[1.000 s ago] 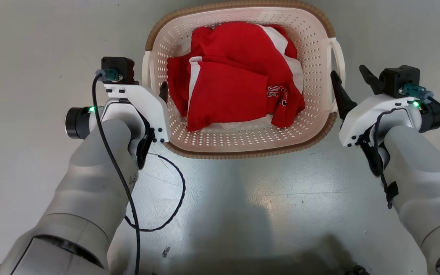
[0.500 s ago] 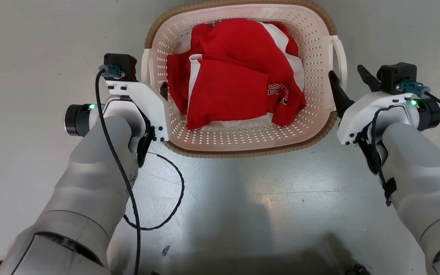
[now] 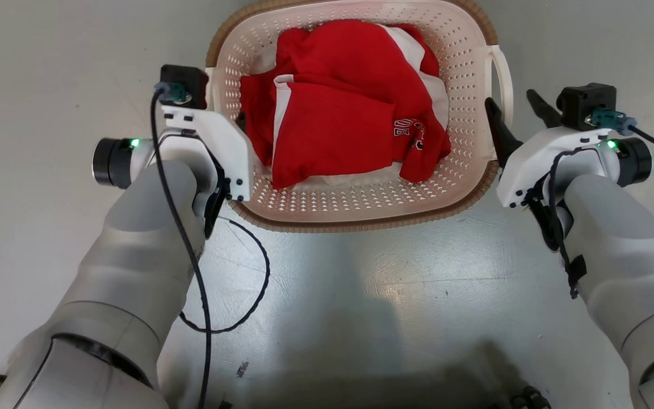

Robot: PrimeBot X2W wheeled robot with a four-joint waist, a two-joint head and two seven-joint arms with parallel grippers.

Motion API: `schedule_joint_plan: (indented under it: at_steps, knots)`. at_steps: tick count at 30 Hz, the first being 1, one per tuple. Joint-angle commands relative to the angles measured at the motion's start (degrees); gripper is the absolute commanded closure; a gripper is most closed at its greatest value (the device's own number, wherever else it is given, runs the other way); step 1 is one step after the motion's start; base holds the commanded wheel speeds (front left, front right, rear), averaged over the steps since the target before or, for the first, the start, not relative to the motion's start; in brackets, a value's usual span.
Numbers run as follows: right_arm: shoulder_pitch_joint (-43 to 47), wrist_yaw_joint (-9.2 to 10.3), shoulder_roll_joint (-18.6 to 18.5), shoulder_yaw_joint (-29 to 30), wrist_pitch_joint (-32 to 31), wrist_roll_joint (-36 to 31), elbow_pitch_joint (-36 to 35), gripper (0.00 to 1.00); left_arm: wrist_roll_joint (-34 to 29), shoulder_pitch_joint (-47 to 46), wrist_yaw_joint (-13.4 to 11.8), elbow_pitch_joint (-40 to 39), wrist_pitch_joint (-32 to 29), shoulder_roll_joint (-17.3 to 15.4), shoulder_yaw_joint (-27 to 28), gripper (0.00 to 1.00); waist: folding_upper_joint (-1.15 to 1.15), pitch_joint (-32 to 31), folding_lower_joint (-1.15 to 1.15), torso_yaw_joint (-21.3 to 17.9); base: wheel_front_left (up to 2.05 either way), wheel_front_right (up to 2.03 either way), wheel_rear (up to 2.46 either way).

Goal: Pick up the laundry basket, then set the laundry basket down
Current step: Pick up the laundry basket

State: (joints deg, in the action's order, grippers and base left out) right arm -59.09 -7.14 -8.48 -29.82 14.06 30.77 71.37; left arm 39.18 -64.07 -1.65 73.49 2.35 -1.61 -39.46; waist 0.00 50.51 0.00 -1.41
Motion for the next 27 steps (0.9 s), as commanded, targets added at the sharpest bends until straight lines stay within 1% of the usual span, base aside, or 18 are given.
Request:
schedule_joint_plan:
  at_steps: [1,7,16,22,27]
  knots:
    - [1.2,-0.35,0.9,-0.7,0.0,0.8,0.1,1.0,-0.5,-0.7,-0.1,-0.3,0.4,-1.3,0.2,1.0,0.0,0.0,0.0,0.0,0.0,0.0,0.0]
    - [1.8,-0.35,1.2,-2.5,-2.2,2.0,0.7,1.0,-0.5,-0.4,-0.2,0.0,0.0,-1.3,-0.4,1.0,0.0,-1.1,0.0,0.0,0.0,0.0,0.0]
    - [3.6,-0.35,1.5,-5.5,-6.1,4.1,0.9,1.0,0.5,2.2,1.0,0.3,-2.1,-1.5,-0.6,1.0,0.0,-5.8,0.0,-0.3,0.0,0.0,0.0]
    - [5.7,-0.35,2.1,-7.8,-9.4,5.7,0.9,1.0,0.8,4.8,2.1,0.4,-4.9,-2.4,-1.4,1.0,0.0,-11.6,0.0,-1.1,0.0,0.0,0.0]
    - [7.7,-0.35,2.3,-10.1,-13.4,7.0,0.6,1.0,0.8,7.4,3.8,0.4,-7.7,-3.1,-2.3,1.0,0.0,-18.3,0.0,-1.9,0.0,0.0,0.0]
